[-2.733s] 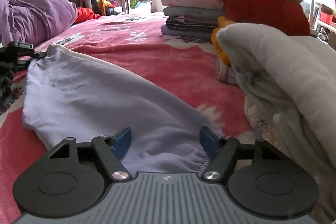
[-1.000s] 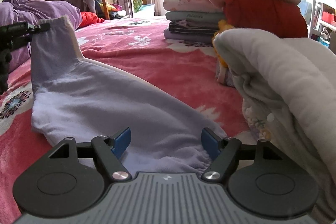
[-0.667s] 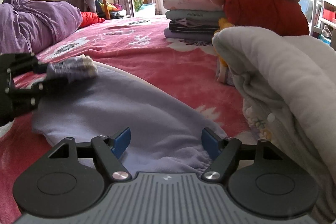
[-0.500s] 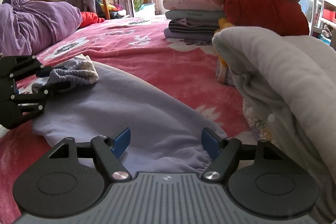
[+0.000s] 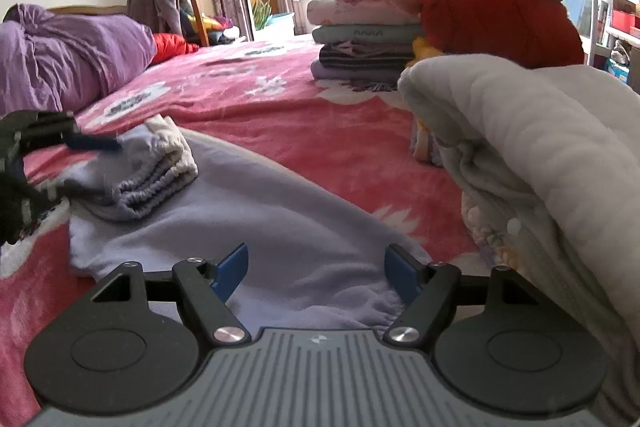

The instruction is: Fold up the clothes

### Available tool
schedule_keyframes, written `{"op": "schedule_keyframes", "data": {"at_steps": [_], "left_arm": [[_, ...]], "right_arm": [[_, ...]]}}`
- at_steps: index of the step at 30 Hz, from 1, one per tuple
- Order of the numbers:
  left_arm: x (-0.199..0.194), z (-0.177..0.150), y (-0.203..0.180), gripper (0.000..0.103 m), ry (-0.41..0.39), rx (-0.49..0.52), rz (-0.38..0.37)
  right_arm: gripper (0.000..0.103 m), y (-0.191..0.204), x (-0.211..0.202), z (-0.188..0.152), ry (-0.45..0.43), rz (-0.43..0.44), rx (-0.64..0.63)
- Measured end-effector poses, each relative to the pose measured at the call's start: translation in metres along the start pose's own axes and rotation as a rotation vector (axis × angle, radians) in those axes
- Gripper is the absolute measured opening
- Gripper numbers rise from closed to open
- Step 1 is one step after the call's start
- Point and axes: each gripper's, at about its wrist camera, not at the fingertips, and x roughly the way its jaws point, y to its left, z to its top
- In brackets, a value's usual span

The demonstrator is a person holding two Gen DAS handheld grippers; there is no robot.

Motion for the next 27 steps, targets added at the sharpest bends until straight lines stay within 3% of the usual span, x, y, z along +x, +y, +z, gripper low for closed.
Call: {"op": "schedule_keyframes", "data": {"at_steps": [1, 4, 5, 7, 8, 11, 13, 16, 18, 21, 27], "left_arm": [[0.001, 0.001, 0.014, 0.037, -0.014, -0.102, 0.049], [0.009, -0.004, 0.035, 0.028, -0.001, -0.253, 0.155], [0.024, -0.005, 0.036, 0.026, 0.028, -0.274, 0.142], [0.06, -0.015, 0.026, 0.026, 0.192, -0.222, 0.103], [0.065, -0.015, 0.023, 0.025, 0.205, -0.217, 0.107], [0.067, -0.002, 0.031, 0.026, 0.214, -0.29, 0.095], [0.056, 0.008, 0.026, 0.028, 0.171, -0.295, 0.139], [0.038, 0.026, 0.008, 0.046, 0.096, -0.3, 0.164], [0.031, 0.04, -0.023, 0.054, 0.062, -0.241, 0.14], [0.024, 0.054, -0.095, 0.056, 0.045, -0.091, 0.096], [0.056, 0.042, -0.242, 0.059, 0.104, 0.384, 0.115]], "right_arm": [[0.074, -0.001, -0.003, 0.0, -0.016, -0.001, 0.009], [0.074, -0.005, -0.012, 0.002, -0.063, -0.003, 0.037], [0.074, -0.006, -0.015, 0.002, -0.079, -0.003, 0.047], [0.074, -0.008, -0.02, 0.003, -0.111, -0.005, 0.065], [0.074, -0.009, -0.023, 0.004, -0.127, -0.005, 0.075], [0.074, -0.015, -0.036, 0.002, -0.17, -0.008, 0.121], [0.074, -0.022, -0.05, -0.005, -0.196, -0.007, 0.193], [0.074, -0.036, -0.071, -0.017, -0.228, -0.014, 0.321], [0.074, -0.047, -0.086, -0.028, -0.245, -0.027, 0.43], [0.076, -0.062, -0.108, -0.049, -0.315, -0.032, 0.64], [0.079, -0.063, -0.125, -0.081, -0.376, -0.017, 0.795]]}}
